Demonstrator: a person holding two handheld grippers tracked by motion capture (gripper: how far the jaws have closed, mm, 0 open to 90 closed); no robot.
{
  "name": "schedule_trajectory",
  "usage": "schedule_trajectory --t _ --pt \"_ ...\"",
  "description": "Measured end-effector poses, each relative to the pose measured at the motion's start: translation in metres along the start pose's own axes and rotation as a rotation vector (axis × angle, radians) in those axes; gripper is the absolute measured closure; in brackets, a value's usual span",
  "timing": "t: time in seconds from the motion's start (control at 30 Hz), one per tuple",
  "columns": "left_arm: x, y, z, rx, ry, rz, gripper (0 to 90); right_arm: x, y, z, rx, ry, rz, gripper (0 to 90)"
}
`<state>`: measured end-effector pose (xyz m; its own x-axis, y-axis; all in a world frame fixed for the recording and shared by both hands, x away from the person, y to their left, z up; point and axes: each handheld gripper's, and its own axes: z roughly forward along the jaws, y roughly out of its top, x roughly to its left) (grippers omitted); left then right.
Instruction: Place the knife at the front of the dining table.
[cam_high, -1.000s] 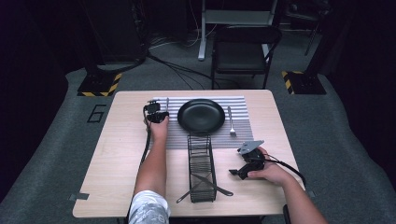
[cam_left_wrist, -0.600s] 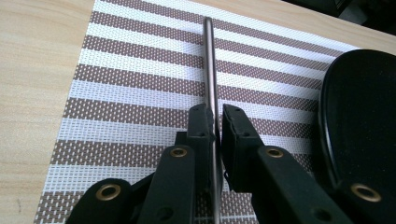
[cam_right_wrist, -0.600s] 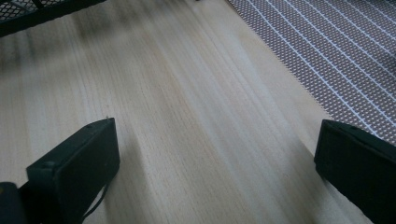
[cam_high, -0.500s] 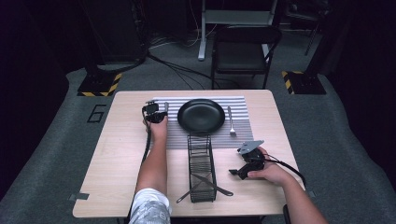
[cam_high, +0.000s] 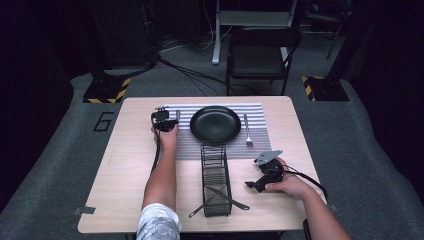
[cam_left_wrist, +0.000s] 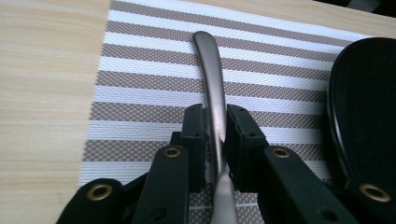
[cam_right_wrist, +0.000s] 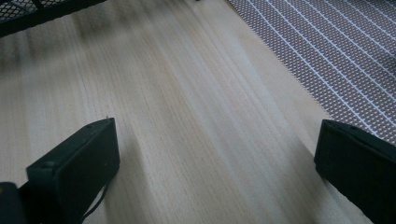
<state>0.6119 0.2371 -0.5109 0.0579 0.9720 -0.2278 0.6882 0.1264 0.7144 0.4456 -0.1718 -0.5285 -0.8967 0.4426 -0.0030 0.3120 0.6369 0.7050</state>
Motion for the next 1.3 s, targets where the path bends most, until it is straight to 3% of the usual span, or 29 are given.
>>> schedule_trajectory --t 0.23,0.5,0.9,1.03,1.3 --pt "0.015 0.001 -0.016 -0.027 -0.001 -0.039 66.7 0.000 0.000 0.000 0.000 -0.001 0.000 0.0" --pt "0.021 -0.001 -0.035 -0.037 -0.032 -0.041 57.5 0.000 0.000 0.000 -0.002 -0.001 -0.004 0.0" --pt "0.022 -0.002 -0.075 -0.032 -0.088 0.030 51.1 0.000 0.000 0.000 -0.004 -0.003 -0.006 0.0" --pt "0.023 -0.006 -0.095 -0.047 -0.115 0.028 50.5 0.000 0.000 0.000 -0.004 -0.003 -0.007 0.0" --pt "0.025 -0.014 -0.120 -0.053 -0.126 0.063 49.4 0.000 0.001 0.001 -0.004 -0.005 -0.005 0.0"
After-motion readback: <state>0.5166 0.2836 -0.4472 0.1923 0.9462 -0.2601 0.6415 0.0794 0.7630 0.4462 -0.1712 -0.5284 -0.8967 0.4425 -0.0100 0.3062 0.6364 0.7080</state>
